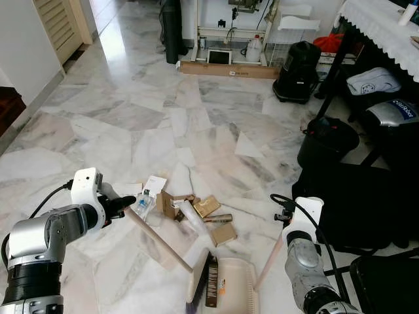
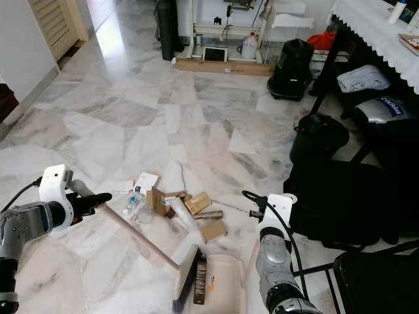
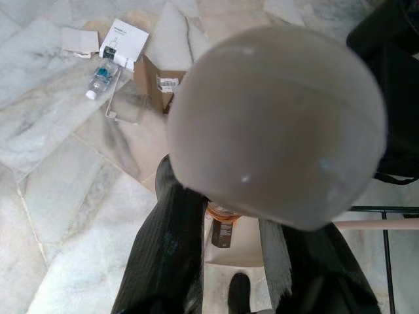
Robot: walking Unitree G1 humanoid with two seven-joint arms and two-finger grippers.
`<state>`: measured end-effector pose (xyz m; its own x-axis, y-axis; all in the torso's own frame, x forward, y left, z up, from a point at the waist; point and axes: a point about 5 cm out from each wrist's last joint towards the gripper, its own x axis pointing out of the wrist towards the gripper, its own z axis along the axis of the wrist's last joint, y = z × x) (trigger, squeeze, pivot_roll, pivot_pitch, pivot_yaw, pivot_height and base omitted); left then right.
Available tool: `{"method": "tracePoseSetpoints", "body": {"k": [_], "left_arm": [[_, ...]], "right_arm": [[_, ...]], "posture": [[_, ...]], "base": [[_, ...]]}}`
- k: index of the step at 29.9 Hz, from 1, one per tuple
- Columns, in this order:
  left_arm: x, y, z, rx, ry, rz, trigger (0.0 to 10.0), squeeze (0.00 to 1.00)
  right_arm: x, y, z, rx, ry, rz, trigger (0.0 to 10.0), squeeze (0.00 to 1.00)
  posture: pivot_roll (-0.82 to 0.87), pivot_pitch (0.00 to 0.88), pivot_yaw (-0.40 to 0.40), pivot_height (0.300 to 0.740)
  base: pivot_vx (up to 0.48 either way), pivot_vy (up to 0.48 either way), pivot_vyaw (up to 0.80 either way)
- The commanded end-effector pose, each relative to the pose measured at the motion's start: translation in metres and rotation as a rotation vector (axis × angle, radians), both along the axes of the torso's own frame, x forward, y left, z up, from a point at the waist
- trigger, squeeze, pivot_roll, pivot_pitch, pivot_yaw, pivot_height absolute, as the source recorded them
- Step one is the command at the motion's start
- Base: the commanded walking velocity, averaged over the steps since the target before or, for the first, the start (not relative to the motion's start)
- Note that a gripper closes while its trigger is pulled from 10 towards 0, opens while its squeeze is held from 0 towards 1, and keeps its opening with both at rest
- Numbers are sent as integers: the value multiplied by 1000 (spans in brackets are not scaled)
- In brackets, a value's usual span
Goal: Sweep floor
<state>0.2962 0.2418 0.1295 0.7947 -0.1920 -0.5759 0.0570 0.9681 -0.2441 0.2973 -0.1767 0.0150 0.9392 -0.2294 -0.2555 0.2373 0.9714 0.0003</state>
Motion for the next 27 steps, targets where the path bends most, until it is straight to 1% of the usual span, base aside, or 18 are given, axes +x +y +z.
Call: {"method": "tracePoseSetpoints", "body": {"k": [1, 6, 11, 14, 17, 18, 19, 20, 21, 22, 24, 25, 27], "left_arm": [[3, -2, 18, -6, -60, -34, 10000, 0], [5, -5, 26, -1, -92, -56, 10000, 0], [7, -18, 32, -52, -119, -100, 10000, 0], [6, -22, 32, -60, -117, -119, 10000, 0], [4, -24, 27, -65, -100, -122, 10000, 0], [3, -28, 26, -79, -97, -134, 10000, 0], [2, -35, 24, -101, -94, -160, 10000, 0], [2, -35, 24, -101, -94, -160, 10000, 0], [1, -41, 24, -109, -96, -178, 10000, 0], [1, -42, 23, -106, -99, -181, 10000, 0], [4, -44, 26, -65, -143, -179, 10000, 0], [5, -44, 28, -59, -155, -178, 10000, 0], [9, -41, 36, -25, -214, -159, 10000, 0]], "right_arm": [[-6, 4, -11, 26, 68, 4, 10000, 0], [-6, 4, -11, 29, 67, 7, 10000, 0], [-5, 5, -10, 31, 68, 8, 10000, 0], [-5, 4, -10, 30, 69, 7, 10000, 0], [-6, 4, -11, 29, 70, 6, 10000, 0], [-6, 4, -11, 29, 70, 6, 10000, 0], [-6, 3, -11, 30, 71, 5, 10000, 0], [-6, 3, -11, 30, 71, 5, 10000, 0], [-6, 3, -11, 30, 71, 5, 10000, 0], [-6, 3, -11, 30, 70, 5, 10000, 0], [-6, 4, -11, 30, 70, 6, 10000, 0], [-6, 4, -11, 30, 70, 7, 10000, 0], [-6, 4, -11, 30, 70, 7, 10000, 0]], "posture": [[55, 36, -47, 740], [58, 36, -48, 740], [58, 36, -51, 740], [58, 36, -51, 740], [58, 36, -51, 740], [58, 36, -51, 740], [58, 36, -51, 740], [58, 36, -51, 740], [56, 42, -50, 740], [56, 42, -50, 740], [56, 42, -50, 740], [56, 42, -50, 740], [54, 44, -52, 740]], "base": [[0, 0, 0], [0, 0, 0], [0, 0, 0], [0, 0, 0], [0, 0, 0], [0, 0, 0], [0, 0, 0], [0, 0, 0], [0, 0, 0], [0, 0, 0], [0, 0, 0], [0, 0, 0], [0, 0, 0]]}}
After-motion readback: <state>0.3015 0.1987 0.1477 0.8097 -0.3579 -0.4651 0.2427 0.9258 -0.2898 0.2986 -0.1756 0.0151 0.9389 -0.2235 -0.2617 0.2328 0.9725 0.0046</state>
